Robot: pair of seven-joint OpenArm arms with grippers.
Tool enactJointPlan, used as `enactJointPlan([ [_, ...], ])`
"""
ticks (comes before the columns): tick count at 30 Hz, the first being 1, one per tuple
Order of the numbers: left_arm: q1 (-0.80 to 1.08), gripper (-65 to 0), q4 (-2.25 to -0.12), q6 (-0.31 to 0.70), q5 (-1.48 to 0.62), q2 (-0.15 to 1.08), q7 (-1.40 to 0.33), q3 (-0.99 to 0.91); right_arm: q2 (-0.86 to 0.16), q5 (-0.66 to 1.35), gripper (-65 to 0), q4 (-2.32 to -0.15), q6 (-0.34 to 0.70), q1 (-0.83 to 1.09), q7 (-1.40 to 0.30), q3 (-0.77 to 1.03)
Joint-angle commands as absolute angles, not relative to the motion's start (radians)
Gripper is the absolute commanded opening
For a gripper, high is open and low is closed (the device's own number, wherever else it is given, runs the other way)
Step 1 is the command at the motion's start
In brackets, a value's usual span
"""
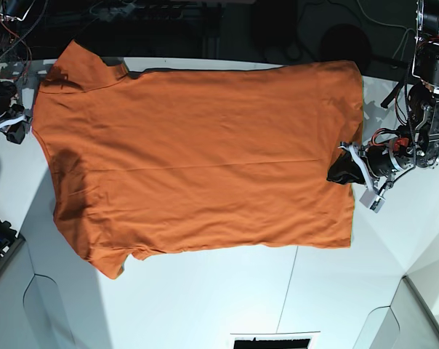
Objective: Layout the t-shirt on the table in an organized manner, then fold the t-shirt properly
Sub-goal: 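Release the shirt and raise both grippers away from it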
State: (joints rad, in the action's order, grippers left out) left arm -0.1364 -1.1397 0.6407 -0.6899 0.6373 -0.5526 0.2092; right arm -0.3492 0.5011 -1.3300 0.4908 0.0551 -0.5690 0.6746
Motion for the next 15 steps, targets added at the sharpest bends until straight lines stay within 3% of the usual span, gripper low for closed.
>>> enactJointPlan([
  [1,-0.133,-54.3,-1.137,0.603,-0.625,0.655,-0.633,0.211,-0.371,0.539,-65.0,-1.347,0.495,0.045,-0.550,0.683],
  [7,-0.150,-53.7,-1.222,0.603,-0.645,0.682,-0.687,0.209,-0.368,0.570,-65.0,-1.429,0.495,0.044,-0.575,0.695],
  [12,-0.158,-39.0,-1.385,0.603,-0.730,0.763,-0.702,0.206,-0.369,0.611,-65.0,-1.541,0.498,0.046,-0.670,0.754],
  [15,-0.158,-36.6,-1.456,0.602,-0.763,0.822,-0.723,0.193,-0.373,0.661,-65.0,-1.568,0.506,0.075,-0.690,0.805],
])
